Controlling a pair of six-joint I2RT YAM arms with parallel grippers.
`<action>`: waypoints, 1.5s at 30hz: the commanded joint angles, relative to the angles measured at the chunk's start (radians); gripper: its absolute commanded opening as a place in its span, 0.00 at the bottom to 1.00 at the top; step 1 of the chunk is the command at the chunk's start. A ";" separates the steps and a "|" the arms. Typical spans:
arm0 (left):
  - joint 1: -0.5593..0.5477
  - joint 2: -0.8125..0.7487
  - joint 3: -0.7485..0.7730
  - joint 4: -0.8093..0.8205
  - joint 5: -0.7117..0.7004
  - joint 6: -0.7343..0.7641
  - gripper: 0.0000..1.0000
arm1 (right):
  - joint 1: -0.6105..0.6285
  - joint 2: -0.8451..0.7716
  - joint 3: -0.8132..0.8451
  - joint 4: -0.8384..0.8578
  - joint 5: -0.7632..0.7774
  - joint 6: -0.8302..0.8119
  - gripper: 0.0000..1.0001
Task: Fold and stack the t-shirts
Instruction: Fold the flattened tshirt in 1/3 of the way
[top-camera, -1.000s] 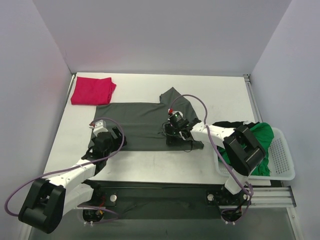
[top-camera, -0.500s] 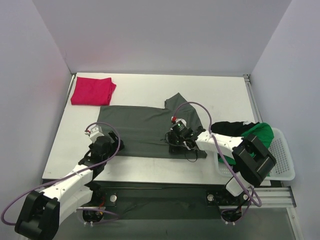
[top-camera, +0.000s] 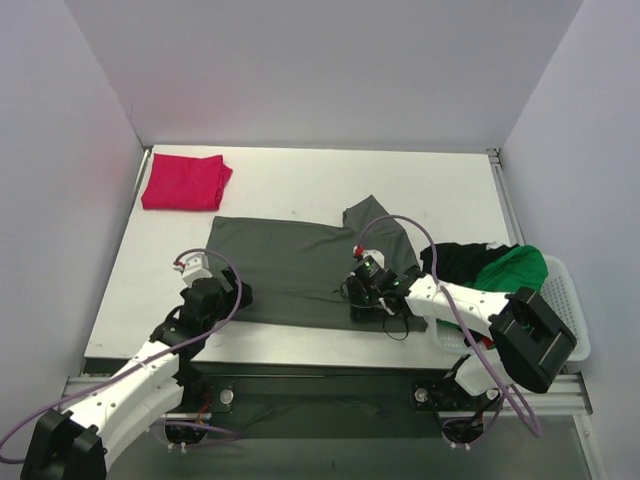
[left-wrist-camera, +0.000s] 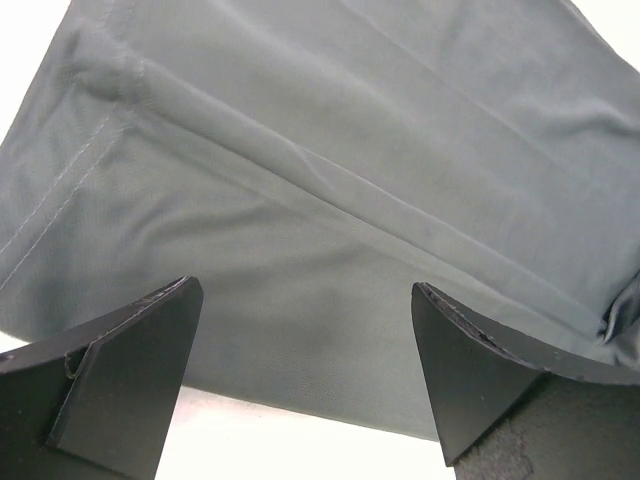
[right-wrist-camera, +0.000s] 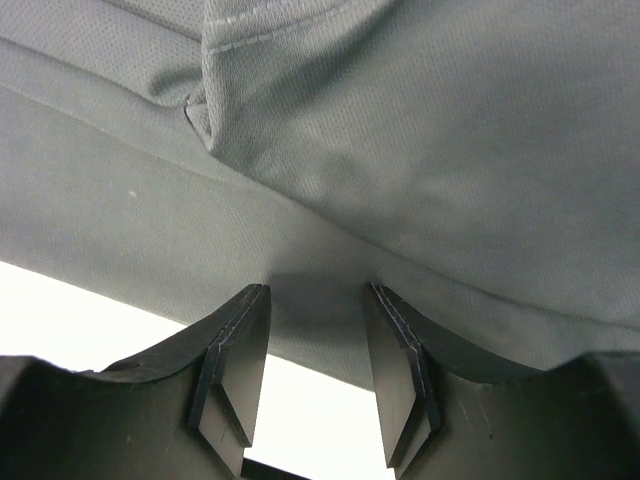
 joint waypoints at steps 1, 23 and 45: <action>-0.016 0.054 0.031 0.120 0.066 0.092 0.97 | 0.012 -0.054 0.004 -0.078 0.029 -0.019 0.43; -0.025 0.410 0.031 0.603 0.144 0.096 0.97 | 0.012 0.018 0.130 -0.039 0.095 -0.050 0.44; -0.033 0.242 -0.111 0.349 -0.003 -0.125 0.97 | 0.053 0.037 -0.003 0.005 0.073 0.024 0.44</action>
